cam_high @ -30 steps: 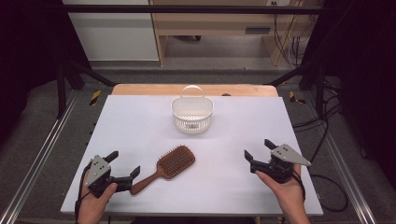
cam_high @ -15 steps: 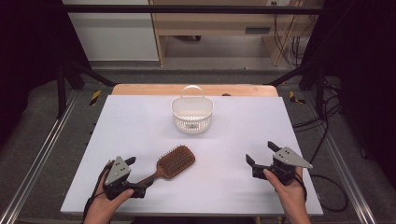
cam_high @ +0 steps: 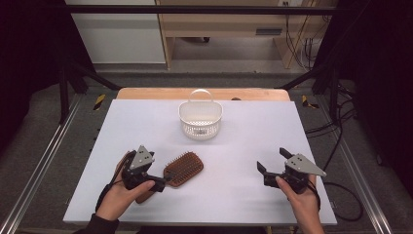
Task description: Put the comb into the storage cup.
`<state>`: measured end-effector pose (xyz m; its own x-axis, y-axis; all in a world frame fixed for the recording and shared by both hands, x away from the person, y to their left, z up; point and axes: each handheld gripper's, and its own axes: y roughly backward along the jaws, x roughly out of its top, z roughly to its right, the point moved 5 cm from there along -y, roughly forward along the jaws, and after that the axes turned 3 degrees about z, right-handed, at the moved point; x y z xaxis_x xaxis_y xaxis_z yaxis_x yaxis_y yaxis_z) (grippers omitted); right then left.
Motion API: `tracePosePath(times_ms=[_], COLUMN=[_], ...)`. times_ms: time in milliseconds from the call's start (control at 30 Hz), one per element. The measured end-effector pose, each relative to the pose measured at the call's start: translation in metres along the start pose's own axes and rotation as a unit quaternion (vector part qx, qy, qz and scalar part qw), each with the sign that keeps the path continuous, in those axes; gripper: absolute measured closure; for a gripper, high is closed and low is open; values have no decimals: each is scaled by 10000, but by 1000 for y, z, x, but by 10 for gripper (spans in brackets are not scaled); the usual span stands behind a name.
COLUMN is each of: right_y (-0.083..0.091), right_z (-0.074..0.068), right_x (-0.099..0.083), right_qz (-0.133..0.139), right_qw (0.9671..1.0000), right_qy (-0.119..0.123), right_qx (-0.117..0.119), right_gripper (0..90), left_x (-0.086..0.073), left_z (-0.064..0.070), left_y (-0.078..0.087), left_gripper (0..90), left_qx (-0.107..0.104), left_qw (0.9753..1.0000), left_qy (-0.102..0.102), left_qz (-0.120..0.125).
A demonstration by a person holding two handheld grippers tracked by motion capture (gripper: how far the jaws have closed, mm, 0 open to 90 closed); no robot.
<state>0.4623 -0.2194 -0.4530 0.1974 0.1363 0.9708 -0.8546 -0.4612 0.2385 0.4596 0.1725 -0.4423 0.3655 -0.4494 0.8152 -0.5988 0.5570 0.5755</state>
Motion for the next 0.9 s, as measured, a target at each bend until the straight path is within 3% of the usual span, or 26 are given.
tracePosePath(times_ms=[333, 900], right_y=[-1, -1], right_z=[-1, -1], right_x=[-1, -2], right_qz=[-46, -56], right_qw=[10000, 9999], right_qy=[79, 95], right_qx=[-19, -27], right_gripper=[66, 66], left_x=[-26, -36], left_z=[1, 5], left_y=[0, -6], left_gripper=[49, 50], left_qx=[1, -24], left_qw=[9990, 9970], left_qy=[95, -50], left_qz=[-445, -766])
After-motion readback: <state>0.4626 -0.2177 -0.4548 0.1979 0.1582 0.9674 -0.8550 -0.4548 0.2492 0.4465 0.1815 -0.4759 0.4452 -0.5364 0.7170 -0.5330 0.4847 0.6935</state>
